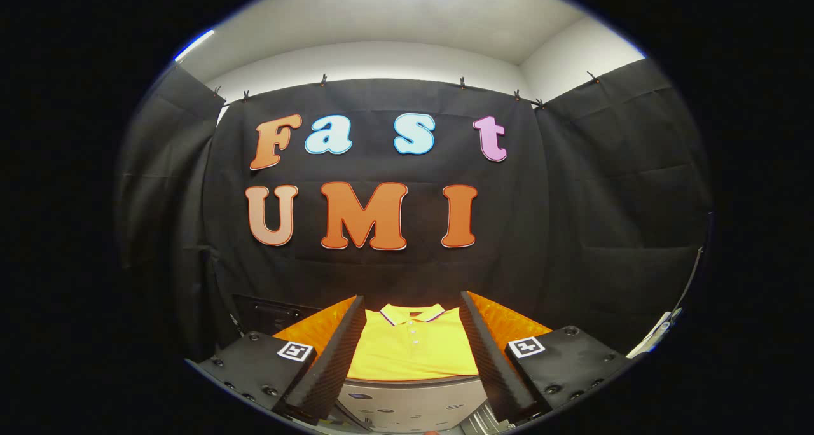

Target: Put the clothes into the washing machine and then close the washing machine lid.

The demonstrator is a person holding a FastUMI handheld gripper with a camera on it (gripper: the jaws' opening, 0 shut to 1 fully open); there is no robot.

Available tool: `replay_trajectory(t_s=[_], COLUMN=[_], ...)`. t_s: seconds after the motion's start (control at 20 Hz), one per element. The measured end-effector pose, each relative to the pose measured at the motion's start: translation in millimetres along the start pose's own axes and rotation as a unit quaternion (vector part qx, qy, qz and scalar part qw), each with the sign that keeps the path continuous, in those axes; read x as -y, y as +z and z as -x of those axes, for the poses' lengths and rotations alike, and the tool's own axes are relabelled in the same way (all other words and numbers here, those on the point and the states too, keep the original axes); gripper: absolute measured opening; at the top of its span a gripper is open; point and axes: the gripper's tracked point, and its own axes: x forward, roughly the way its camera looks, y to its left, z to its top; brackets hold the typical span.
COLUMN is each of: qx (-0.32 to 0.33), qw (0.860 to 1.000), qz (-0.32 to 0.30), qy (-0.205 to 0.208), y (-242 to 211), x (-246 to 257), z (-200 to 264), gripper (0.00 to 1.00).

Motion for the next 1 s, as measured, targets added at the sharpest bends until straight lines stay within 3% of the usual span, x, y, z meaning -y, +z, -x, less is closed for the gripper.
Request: replay_trajectory(t_s=[0.55,1.0], qx=[0.001,-0.049], qw=[1.000,0.999], qz=[0.008,-0.010], qy=[0.016,0.021], y=[7.9,-44.6], x=[15.1,42.6], z=[-20.2,-86.8], gripper=[0.96,0.96])
